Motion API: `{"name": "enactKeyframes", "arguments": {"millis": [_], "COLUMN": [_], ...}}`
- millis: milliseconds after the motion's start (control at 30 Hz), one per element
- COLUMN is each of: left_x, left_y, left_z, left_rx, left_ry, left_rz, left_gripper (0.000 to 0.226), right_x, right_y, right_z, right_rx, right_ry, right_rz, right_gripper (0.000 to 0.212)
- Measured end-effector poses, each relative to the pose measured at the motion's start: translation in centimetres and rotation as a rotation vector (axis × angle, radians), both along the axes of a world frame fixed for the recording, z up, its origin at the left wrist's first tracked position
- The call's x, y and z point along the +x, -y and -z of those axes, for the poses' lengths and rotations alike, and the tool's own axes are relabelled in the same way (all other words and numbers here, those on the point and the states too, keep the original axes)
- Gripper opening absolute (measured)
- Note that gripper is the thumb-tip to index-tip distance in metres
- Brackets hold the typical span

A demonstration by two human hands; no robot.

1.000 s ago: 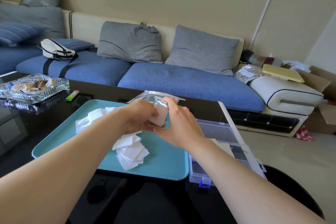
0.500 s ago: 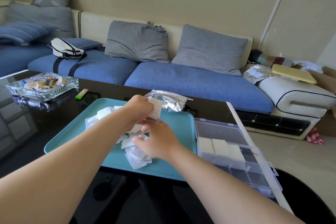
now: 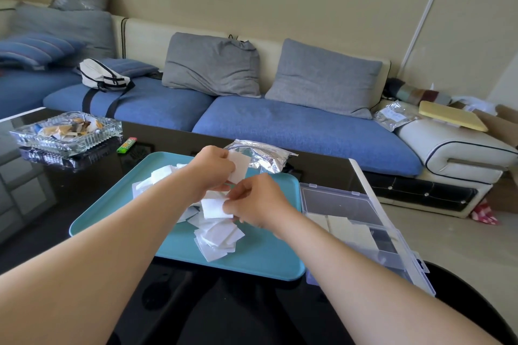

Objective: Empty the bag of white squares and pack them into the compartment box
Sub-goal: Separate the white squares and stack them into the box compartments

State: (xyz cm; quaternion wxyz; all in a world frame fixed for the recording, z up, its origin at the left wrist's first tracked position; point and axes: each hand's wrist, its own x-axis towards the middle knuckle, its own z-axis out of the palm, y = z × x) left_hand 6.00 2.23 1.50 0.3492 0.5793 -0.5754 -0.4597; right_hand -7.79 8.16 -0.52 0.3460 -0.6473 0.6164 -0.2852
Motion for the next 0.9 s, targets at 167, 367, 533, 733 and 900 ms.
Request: {"name": "enactKeyframes", "arguments": {"millis": [167, 367, 533, 733, 900], "left_x": [-0.2, -1.3, -2.8, -4.4, -5.0], "left_y": [0.0, -0.7, -1.9, -2.6, -2.9], "left_z": [0.4, 0.5, -0.3, -0.5, -0.8], "left_rx": [-0.008, 0.078, 0.144, 0.189, 0.199], "left_ry": [0.010, -0.069, -0.211, -0.355, -0.429], "left_rz": [0.091, 0.301, 0.392, 0.381, 0.386], "left_gripper": [0.029, 0.027, 0.025, 0.032, 0.034], "right_x": [-2.9, -6.4, -7.7, -8.7, -9.1], "right_y": [0.5, 1.5, 1.4, 1.1, 0.6], "right_z": [-1.3, -1.0, -1.1, -1.1, -1.5], "right_rx": [-0.141, -0.395, -0.517, -0.480, -0.463], "right_ry": [0.210, 0.096, 0.005, 0.092, 0.173], "right_rz": [0.050, 0.090, 0.131, 0.221, 0.248], "right_gripper": [0.014, 0.016, 0.011, 0.014, 0.014]}}
